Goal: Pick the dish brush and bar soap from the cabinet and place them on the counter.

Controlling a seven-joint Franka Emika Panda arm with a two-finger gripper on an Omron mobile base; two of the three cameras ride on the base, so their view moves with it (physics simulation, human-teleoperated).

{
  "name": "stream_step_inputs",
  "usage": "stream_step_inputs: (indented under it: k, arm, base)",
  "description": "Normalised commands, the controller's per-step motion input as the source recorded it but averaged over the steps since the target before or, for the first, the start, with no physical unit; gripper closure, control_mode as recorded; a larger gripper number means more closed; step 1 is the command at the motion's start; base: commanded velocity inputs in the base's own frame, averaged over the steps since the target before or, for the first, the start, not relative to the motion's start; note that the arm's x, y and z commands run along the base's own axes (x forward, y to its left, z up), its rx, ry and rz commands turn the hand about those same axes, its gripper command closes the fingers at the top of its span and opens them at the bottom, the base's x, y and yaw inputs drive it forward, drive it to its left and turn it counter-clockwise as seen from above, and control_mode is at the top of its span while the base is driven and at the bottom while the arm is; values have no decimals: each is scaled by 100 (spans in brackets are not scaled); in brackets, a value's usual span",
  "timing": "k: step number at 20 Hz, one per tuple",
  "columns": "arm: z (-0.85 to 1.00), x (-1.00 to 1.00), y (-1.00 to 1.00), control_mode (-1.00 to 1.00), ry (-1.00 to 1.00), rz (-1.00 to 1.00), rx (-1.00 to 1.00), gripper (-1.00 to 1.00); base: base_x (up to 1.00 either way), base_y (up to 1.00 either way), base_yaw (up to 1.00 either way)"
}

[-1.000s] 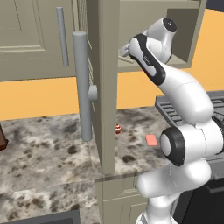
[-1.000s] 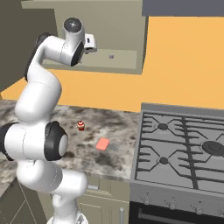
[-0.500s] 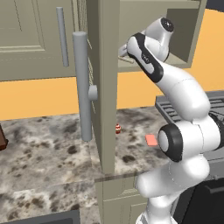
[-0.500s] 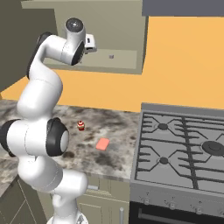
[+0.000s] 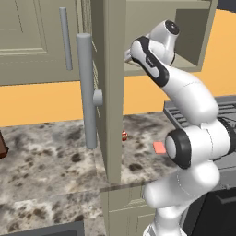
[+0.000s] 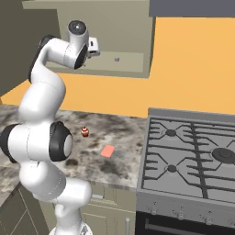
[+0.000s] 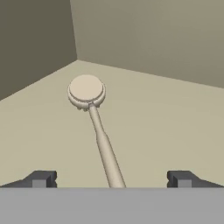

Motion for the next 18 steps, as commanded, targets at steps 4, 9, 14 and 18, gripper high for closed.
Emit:
stream_step_inputs:
  k: [4, 9, 14, 18]
  arm:
    - [-14, 19, 13, -100, 3, 0, -2, -100]
    - [-5, 26, 10, -100, 2, 1, -1, -100]
    - [0, 32, 3, -100, 1, 1, 0, -100]
    - [-5, 30, 1, -100, 3, 1, 0, -100]
  base:
    - [0, 0, 0]
    - [0, 0, 0]
    - [0, 0, 0]
    - [0, 0, 0]
